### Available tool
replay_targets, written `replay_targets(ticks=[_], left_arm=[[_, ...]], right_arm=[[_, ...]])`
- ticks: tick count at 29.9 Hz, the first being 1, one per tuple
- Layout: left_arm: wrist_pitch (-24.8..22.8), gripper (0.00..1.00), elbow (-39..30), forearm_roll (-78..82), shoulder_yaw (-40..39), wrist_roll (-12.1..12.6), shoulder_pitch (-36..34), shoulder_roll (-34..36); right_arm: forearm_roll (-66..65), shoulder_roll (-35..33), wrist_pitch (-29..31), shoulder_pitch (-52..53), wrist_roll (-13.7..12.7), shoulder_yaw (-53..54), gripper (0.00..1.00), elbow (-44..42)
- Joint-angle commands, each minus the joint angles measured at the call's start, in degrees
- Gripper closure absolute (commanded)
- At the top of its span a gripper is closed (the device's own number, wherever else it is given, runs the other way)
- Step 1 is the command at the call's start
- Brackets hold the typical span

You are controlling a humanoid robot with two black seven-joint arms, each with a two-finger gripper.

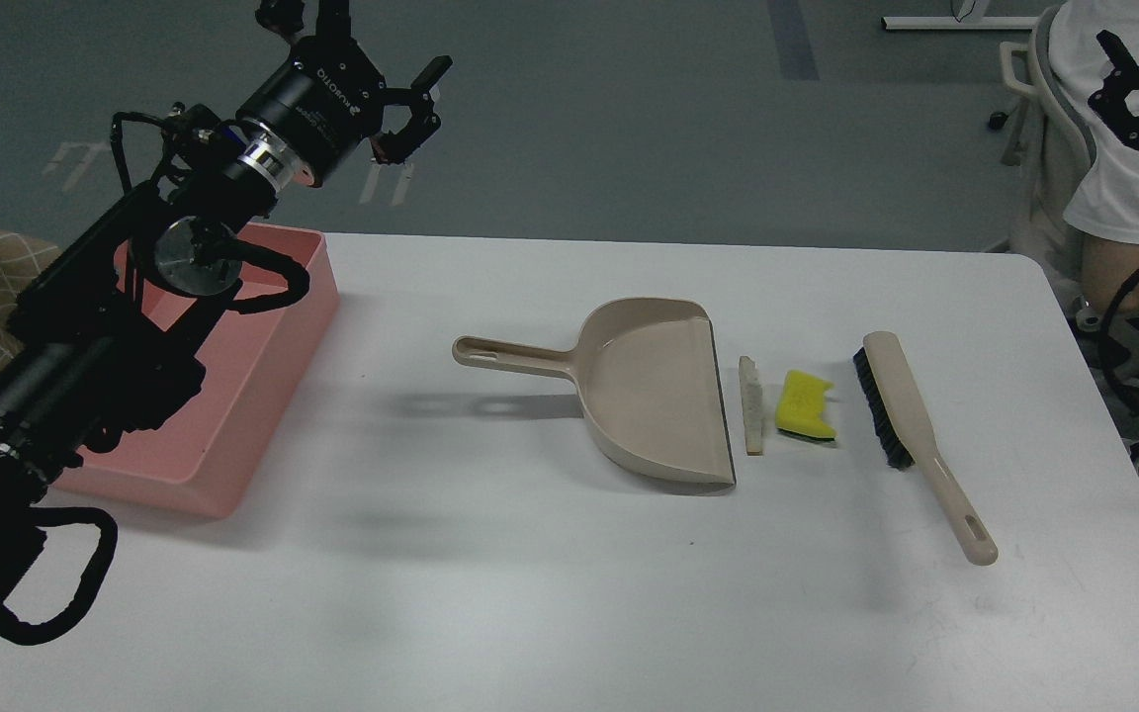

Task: Sweep and dump garbage into bin
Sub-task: 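Move the left gripper from above the pink bin toward the table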

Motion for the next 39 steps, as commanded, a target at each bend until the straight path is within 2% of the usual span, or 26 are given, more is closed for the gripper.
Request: replay_targets(ticks=[1,6,16,22,28,34,36,39], left_arm=[[2.5,0.02,0.2,0.1,0.2,0.0,-0.2,0.0],[3.9,0.02,0.4,0.3,0.8,0.5,-0.3,0.7],[2.8,0.02,2.6,0.2,0.6,-0.2,0.2,0.5],[2.8,0.02,2.9,12.0,0.6,-0.2,-1.6,2.5],[6.3,0.02,4.8,9.3,-1.6,-0.5,-0.9,-0.8],[4.3,0.02,3.6,7.0,-1.0,-0.7,-0.6,-0.4],[1.9,0.02,1.3,7.3,-0.3,-0.5,0.2,-0.4],[2.3,0.02,-3.1,7.9,0.0,-0.5,2.4,0.1]], right_arm=[[0.1,0.2,1.3,-0.2,1.9,0.2,0.00,-0.2],[0.1,2.5,1.6,-0.3,2.6,0.2,0.00,-0.4],[0.0,4.7,1.5,-0.4,3.0,0.2,0.00,-1.0],[0.0,4.6,1.4,-1.1,3.0,0.2,0.00,-1.0],[0.0,4.5,1.2,-1.2,3.0,0.3,0.00,-1.0],[0.1,4.2,1.1,-3.0,3.0,1.0,0.00,-0.8],[0.0,4.2,1.1,-4.0,3.0,1.7,0.00,-0.7],[0.0,4.1,1.1,-4.7,3.0,2.2,0.00,-0.5]])
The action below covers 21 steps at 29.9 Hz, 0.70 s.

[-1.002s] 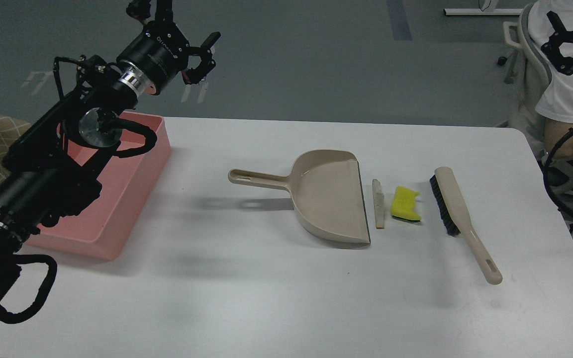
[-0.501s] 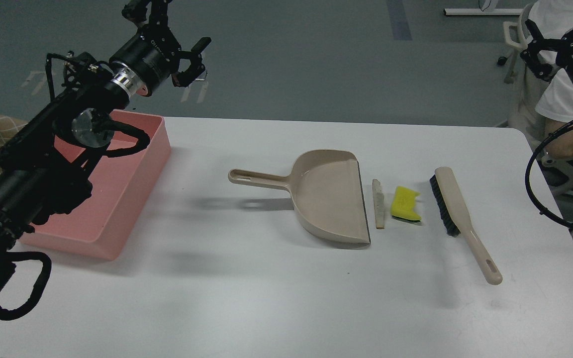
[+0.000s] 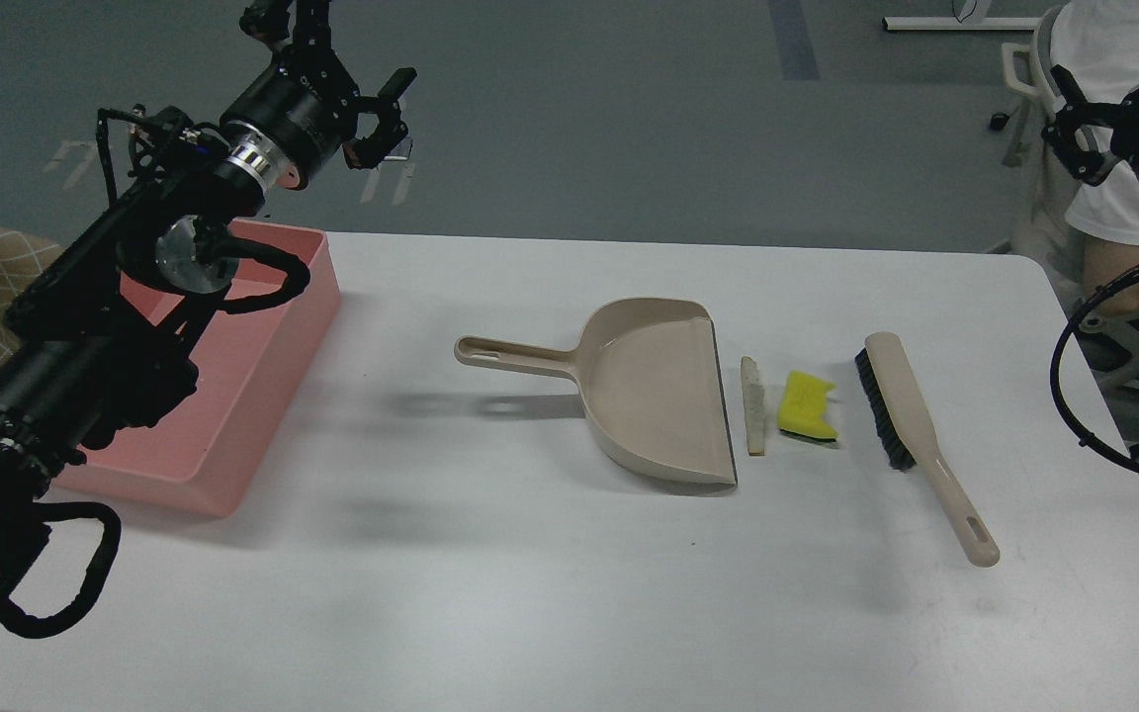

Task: Sweep and dump garbage into bin
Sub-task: 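Move the left gripper from above the pink bin toward the table, then grasp the beige dustpan handle with the left gripper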

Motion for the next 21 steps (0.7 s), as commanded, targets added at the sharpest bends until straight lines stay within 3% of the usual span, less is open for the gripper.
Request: replay_targets(ticks=[1,6,10,13,18,21], left_arm=[[-0.1,0.02,-7.2,0.8,0.8,0.2,4.3,2.0],[0.3,0.08,-18.9,3.8,3.3,0.1,11.7,9.1],[3.7,0.18,-31.1,7.2,1.9,-0.3,20.6,15.5],[4.6,0.18,-37.6,8.4,-0.2,-2.0,26.1,17.4],[5.0,0.18,-39.8,16.1,-0.8,-2.2,34.5,17.1],[9.0,0.18,-39.5,29.6,0.4,-2.2,37.7,14.2]], right_arm=[[0.0,-0.1,0.0,-1.2,0.0,0.7,0.00,0.2],[0.0,-0.4,0.0,-1.9,0.1,0.9,0.00,0.2],[0.0,-0.6,-0.2,-2.7,1.5,1.2,0.00,0.2],[0.0,-0.8,-0.2,-4.0,2.0,1.7,0.00,0.3],[0.0,-2.2,-0.1,-5.4,2.1,2.1,0.00,0.3],[0.0,-2.5,-0.1,-6.0,2.1,3.2,0.00,0.3]])
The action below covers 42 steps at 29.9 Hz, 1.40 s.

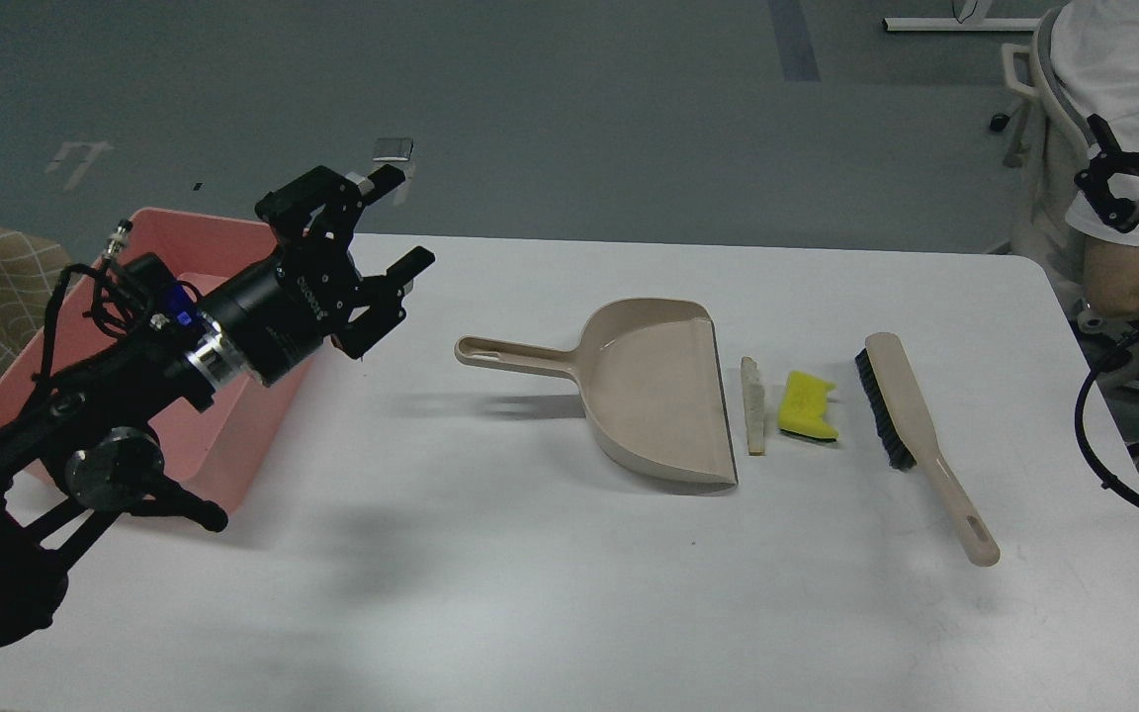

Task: Sweep and dump garbage into bin
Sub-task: 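Grasp the beige dustpan handle with the left gripper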

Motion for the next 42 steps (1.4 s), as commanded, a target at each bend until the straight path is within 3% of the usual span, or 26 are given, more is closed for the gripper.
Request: replay_targets(ticks=[1,5,9,15,27,42], left_arm=[[4.6,0.18,0.3,15.2,1.5,0.0,3.6,-3.6],[5.8,0.18,2.4,18.9,2.1,0.2,3.7,-6.1],[5.8,0.18,10.9,18.9,2.0,-0.3,3.5,-9.8],[5.9,0.18,16.4,19.0,2.0,-0.5,2.9,-13.0],[5.8,0.18,23.6,19.0,2.1,-0.2,-5.0,-18.7],[7.6,0.21,28.8,18.9,5.8,-0.4,-8.5,-23.0]], right_arm=[[0.0,-0.4,0.1,-0.7,0.0,1.3,0.00,0.0],[0.0,-0.7,0.1,-0.8,0.0,1.8,0.00,0.0],[0.0,-1.1,0.0,-0.8,0.0,1.9,0.00,0.1],[0.0,-1.2,-0.1,-0.9,0.0,1.9,0.00,0.0],[-0.1,-1.2,-0.1,-0.7,0.0,1.9,0.00,-0.3],[-0.1,-1.7,-0.1,-0.8,0.0,1.9,0.00,-0.4]])
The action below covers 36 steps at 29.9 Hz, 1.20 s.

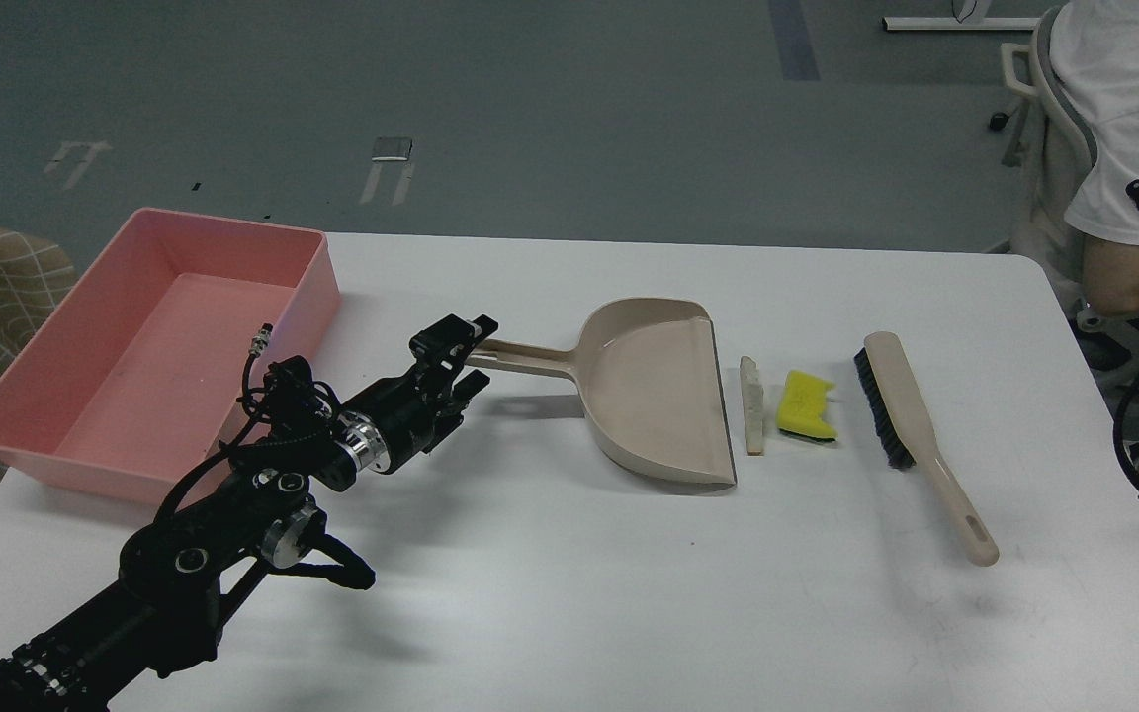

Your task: Sweep and dump garbage into bin

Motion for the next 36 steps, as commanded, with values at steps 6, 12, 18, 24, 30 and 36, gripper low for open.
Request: replay_targets(ticks=[6,12,18,24,30,36], left_arm=[[0.3,0.36,2.5,0.1,0.2,-0.1,-1.5,-2.0],[0.2,0.66,2.5,0.2,0.2,-0.5,-1.3,-2.1],[0.2,0.88,2.3,0.2,3.2,-3.8,-1.6,-1.9],[0.3,0.95,2.3,0.2,3.3,-3.9,-1.6,-1.9],[0.2,1.00,2.3,0.4,3.4,-4.2,-2.8,-1.3],[0.1,1.00,1.8,0.5,3.5,-5.2,-3.2,2.2]], right_arm=[[0.0,0.0,0.0,0.0,0.0,0.1,0.00,0.1],[0.0,-0.1,0.0,-0.1,0.0,0.1,0.00,0.1],[0.0,0.0,-0.1,-0.1,0.0,0.1,0.00,0.1],[-0.2,-0.3,-0.3,0.0,-0.4,-0.1,0.00,0.5],[-4.1,-5.1,-0.5,-1.2,-0.3,-4.8,0.00,1.5],[-18.3,-15.6,-0.4,-1.7,0.3,-17.3,0.00,10.8]])
